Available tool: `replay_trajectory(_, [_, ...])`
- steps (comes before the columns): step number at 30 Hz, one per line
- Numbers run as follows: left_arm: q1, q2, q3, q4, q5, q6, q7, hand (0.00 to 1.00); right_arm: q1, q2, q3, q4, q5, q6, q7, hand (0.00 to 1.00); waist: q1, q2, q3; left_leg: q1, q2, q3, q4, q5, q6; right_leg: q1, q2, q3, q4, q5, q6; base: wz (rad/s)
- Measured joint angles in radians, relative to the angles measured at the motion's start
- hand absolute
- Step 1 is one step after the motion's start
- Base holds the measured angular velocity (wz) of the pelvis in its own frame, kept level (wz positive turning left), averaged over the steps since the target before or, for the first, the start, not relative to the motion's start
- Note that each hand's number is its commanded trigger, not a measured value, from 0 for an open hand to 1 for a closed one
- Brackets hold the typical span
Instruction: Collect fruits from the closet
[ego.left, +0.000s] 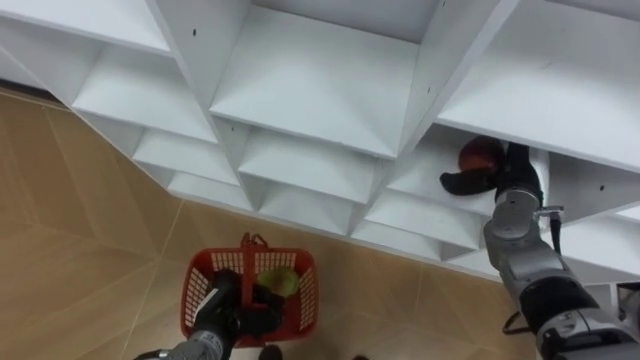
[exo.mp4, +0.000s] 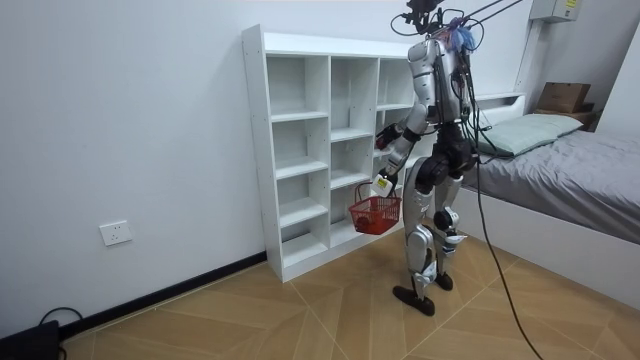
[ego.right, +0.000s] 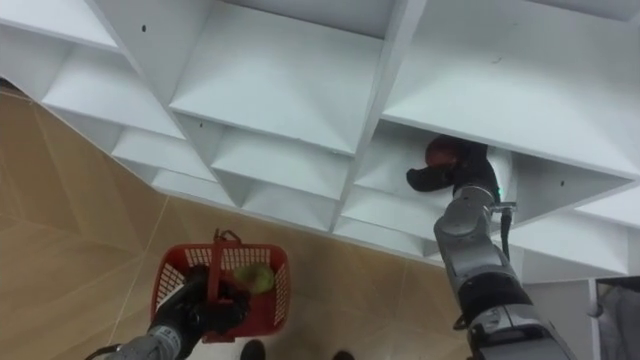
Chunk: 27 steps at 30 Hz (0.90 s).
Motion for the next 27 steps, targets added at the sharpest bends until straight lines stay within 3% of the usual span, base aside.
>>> replay_trajectory(10, [-0.007,0.005,0.000,0.000,-0.001,0.000,-0.012,1.00,0.000,0.000,0.000,0.023,-0.030,-0.001,0.000,0.00,-0.002,-0.007,0.0046,-0.003,0.000,-0.008,0.002,0.000,0.000,0.001,0.000,0.000,0.000,0.000,0.000,0.01])
replay_trajectory(11, [-0.007,0.005,0.000,0.000,-0.001,0.000,-0.012,1.00,0.000,0.000,0.000,0.023,-0.030,-0.001,0.000,0.56,-0.002,-0.007,0.0046,-0.003,0.000,-0.008,0.002,0.000,0.000,0.001,0.000,0.000,0.000,0.000,0.000,0.00])
replay_trajectory(12, [-0.007,0.005,0.000,0.000,-0.001,0.000,-0.012,1.00,0.000,0.000,0.000,0.023,-0.030,-0.001,0.000,1.00,-0.002,-0.007,0.0046,-0.003,0.000,-0.008,0.002,0.000,0.000,0.001,0.000,0.001,0.000,0.000,0.000,0.00])
replay_trajectory(27, [-0.008,0.005,-0.001,0.001,-0.002,0.000,-0.018,1.00,-0.006,-0.015,0.000,0.030,-0.060,0.001,-0.014,1.00,-0.002,-0.008,0.0044,-0.003,0.000,-0.007,0.005,0.000,-0.001,0.001,0.001,0.002,0.000,0.002,-0.003,0.00])
